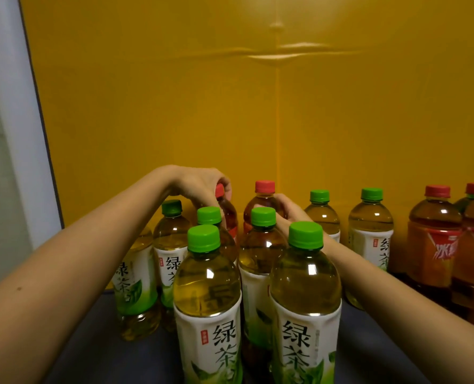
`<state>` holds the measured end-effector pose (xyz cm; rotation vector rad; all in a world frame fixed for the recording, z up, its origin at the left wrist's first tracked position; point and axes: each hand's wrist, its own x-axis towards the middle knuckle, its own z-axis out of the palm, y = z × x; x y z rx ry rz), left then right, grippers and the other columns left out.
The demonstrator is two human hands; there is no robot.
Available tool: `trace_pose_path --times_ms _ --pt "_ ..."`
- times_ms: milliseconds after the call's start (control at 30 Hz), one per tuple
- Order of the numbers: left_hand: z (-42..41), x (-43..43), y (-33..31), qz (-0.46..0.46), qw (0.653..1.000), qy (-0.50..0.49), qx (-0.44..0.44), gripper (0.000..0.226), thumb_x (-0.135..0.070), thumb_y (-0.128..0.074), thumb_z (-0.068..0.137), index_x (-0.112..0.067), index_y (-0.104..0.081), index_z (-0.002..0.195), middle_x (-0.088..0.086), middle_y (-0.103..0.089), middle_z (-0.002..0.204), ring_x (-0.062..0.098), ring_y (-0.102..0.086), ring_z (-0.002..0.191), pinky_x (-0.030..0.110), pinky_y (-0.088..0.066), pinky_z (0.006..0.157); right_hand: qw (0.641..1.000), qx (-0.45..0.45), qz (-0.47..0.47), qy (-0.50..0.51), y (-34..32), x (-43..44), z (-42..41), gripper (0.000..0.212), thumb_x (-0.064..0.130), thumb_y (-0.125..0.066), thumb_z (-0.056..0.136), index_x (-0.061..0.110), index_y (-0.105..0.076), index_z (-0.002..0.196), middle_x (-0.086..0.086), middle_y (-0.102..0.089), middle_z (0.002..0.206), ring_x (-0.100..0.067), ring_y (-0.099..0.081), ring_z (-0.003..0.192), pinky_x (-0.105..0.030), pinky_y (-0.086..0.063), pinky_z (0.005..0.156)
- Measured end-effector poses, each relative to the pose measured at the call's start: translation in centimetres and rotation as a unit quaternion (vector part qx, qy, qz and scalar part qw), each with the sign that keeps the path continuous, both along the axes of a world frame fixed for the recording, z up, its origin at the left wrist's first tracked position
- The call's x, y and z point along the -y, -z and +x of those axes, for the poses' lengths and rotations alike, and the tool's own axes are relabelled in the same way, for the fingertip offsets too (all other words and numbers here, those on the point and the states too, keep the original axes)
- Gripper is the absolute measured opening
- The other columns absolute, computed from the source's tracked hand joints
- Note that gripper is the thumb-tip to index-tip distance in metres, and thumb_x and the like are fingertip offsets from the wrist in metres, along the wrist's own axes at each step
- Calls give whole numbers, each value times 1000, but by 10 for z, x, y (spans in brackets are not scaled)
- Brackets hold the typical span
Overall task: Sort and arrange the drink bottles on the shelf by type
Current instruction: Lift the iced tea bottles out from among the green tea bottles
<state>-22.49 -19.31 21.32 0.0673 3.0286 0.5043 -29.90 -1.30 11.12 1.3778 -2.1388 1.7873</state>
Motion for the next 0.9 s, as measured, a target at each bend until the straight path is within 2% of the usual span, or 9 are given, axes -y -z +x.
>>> trace_pose_path --times_ms 67,100,200,300,400,533,667,800,900 --pt "5 0 -7 24 998 -4 -57 40 -8 -81 64 -15 -49 87 8 -54 93 21 -55 79 25 -49 57 1000 -23 -18 1 -12 -5 12 34 45 -57 73 31 -47 103 15 -60 91 7 -61 80 -13 -47 71" --pt "7 -1 -11 42 995 -8 -88 40 -7 -80 65 -16 -47 85 8 -53 94 21 -55 80 25 -49 56 999 -36 -31 14 -18 -7 15 36 46 -56 73 30 -47 105 15 -60 93 4 -60 84 -14 -47 73" --pt "16 -7 -22 89 978 -35 -188 44 -8 -80 65 -13 -45 91 5 -51 93 19 -53 80 30 -49 61 993 -75 -82 46 -36 -15 22 32 35 -57 84 23 -47 113 12 -58 96 -1 -56 88 -14 -49 73" --pt "27 -17 -33 127 949 -53 -284 52 -12 -81 64 -12 -43 100 -2 -47 88 14 -49 78 27 -47 64 985 -99 -126 65 -57 -25 29 29 31 -55 88 20 -47 114 11 -57 98 -4 -55 94 -20 -48 80" --pt "36 -29 -40 184 907 -58 -374 55 -14 -82 64 -14 -43 102 -1 -50 92 19 -51 89 28 -49 70 977 -110 -171 71 -79 -37 40 29 28 -54 90 18 -46 115 12 -57 99 0 -56 94 -17 -49 77" --pt "47 -49 -46 243 830 -32 -501 62 -24 -86 55 -17 -45 101 6 -57 104 23 -57 102 34 -51 83 954 -145 -239 104 -100 -56 59 28 26 -55 90 16 -46 114 10 -57 98 2 -57 90 -12 -49 75" --pt "60 -80 -50 253 770 21 -585 60 -36 -80 58 -19 -43 101 0 -60 100 16 -61 96 30 -55 84 929 -177 -297 135 -113 -83 80 30 30 -56 86 17 -44 110 6 -56 96 -3 -58 89 -19 -50 79" --pt "68 -118 -52 276 723 82 -628 56 -33 -74 72 -19 -37 112 -10 -55 98 0 -57 89 17 -52 81 913 -211 -307 163 -117 -120 103 39 36 -55 84 13 -41 112 4 -55 98 -1 -58 90 -22 -51 82" --pt "69 -150 -53 299 697 125 -640 63 -37 -71 72 -6 -41 118 -8 -55 95 -7 -59 83 15 -52 77 908 -230 -288 199 -115 -150 115 34 32 -54 88 12 -41 112 6 -54 96 3 -58 88 -20 -49 81"
